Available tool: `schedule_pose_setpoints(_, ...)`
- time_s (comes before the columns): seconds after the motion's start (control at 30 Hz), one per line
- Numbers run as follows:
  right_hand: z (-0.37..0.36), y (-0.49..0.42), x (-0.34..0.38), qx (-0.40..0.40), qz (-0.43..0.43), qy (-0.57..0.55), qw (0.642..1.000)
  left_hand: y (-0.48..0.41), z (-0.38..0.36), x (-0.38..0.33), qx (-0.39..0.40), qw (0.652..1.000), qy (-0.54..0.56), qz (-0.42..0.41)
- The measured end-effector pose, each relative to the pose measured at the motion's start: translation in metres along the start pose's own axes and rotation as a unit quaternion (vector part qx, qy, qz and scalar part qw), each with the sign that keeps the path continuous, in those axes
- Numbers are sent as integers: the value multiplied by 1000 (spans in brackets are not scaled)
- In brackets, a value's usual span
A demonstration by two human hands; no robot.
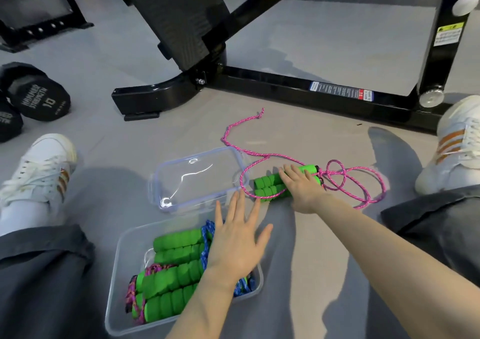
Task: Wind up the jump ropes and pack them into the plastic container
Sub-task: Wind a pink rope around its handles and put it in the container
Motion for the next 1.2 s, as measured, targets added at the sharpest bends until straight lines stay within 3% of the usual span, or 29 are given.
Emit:
schedule_pose_setpoints(0.1,-2,-17,1,13,2,32,999,1,1,1,-5,1000,22,5)
schedule_pose_setpoints(0.2,-5,-20,-2,-23,26,42,999,-1,-3,1,-8,1000,16,1)
schedule_pose_setpoints(0.33,-27,13,1,-67,60,-26,996,0,-2,2,12,1000,27,6)
schedule_pose_setpoints(0.57,-66,102,13,-55,82,-128,987,18,20,2,47,998,44,-11)
schedule_pose_setpoints(0.67,-75,128,10,-50,92,-132,986,27,30,-5,-1,999,35,-31)
schedule_pose_setpoints(0.83,-73,145,11,-165,140,-65,974,48,46,-21,-101,991,46,-78)
schedule_pose_setpoints(0.9,-72,142,14,-165,143,-95,971,56,45,-27,-130,985,45,-107)
schedule_pose_setpoints(0.97,-69,140,12,-164,107,-195,961,61,43,-32,-154,978,32,-140)
schedule_pose_setpoints(1.07,-55,138,0,-255,4,-368,894,61,39,-44,-131,968,-5,-212)
schedule_pose_setpoints(1.13,-46,136,-13,-303,-79,-372,874,57,33,-57,-80,967,-30,-241)
schedule_pose_setpoints(1.2,-43,134,-27,-299,-149,-300,894,50,34,-69,-4,971,-37,-235)
Point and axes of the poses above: each hand's wrist, its own y-axis away from the middle knuckle, its own z-axis out of the back of the hand, x = y × z, the point moved 2 cm from there along -y, towards the middle knuckle, and after that the axes turned 14 degrees about -y, right-handed, at the moved point
